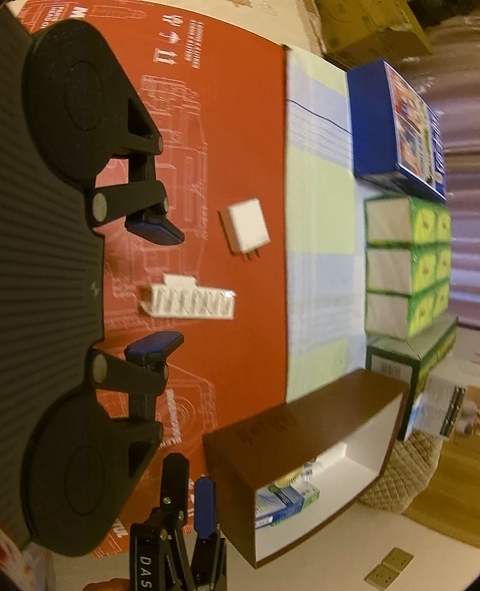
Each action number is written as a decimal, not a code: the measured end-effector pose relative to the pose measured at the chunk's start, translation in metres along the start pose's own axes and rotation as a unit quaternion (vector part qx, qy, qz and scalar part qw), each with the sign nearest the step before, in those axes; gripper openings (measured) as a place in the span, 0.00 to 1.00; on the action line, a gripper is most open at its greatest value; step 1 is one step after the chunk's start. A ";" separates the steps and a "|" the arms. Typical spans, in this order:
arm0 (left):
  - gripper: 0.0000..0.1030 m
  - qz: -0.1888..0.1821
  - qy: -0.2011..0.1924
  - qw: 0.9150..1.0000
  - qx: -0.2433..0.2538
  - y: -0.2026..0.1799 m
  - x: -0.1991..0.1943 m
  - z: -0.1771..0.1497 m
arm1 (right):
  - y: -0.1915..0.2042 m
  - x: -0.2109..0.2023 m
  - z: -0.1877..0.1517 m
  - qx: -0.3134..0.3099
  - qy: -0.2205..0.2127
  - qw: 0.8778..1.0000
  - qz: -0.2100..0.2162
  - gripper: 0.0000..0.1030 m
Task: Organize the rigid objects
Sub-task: 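Move both tools back from the storage box to the items on the mat, then grasp the white plug adapter with the left tool while the right tool grasps the white comb holder, then carry the plug adapter and comb holder over the storage box with both tools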
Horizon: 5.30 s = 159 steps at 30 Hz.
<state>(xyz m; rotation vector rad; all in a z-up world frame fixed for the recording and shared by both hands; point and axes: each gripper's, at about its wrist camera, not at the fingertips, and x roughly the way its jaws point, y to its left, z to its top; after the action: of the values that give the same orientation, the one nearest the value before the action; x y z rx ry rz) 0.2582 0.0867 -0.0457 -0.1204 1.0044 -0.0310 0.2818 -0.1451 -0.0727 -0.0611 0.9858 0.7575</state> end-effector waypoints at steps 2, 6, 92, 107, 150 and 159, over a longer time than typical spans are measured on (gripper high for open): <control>0.46 0.003 0.004 1.000 -0.005 0.007 0.001 -0.004 | 0.007 0.008 0.001 -0.007 0.007 1.000 0.004 0.53; 0.46 0.004 0.010 1.000 -0.012 0.020 0.003 -0.009 | 0.022 0.023 0.003 -0.023 0.019 0.999 0.014 0.53; 0.49 -0.068 0.007 0.967 0.245 0.054 0.143 0.049 | 0.008 0.131 0.031 0.046 0.037 0.990 -0.132 0.24; 0.49 -0.024 0.016 0.993 0.115 0.039 0.115 0.014 | 0.014 0.113 0.007 0.012 0.044 0.993 -0.112 0.24; 0.35 0.002 0.049 0.995 0.086 0.008 0.113 -0.006 | 0.023 0.103 -0.009 0.005 0.055 0.993 -0.106 0.33; 0.35 0.003 0.047 0.995 0.084 0.007 0.113 -0.007 | 0.021 0.104 -0.012 0.004 0.056 0.993 -0.103 0.24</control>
<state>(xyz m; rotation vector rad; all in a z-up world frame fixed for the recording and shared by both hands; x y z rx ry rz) 0.3129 0.0839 -0.1454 0.0384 1.0912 -0.1156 0.2940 -0.0763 -0.1538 -0.1976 1.0703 0.5643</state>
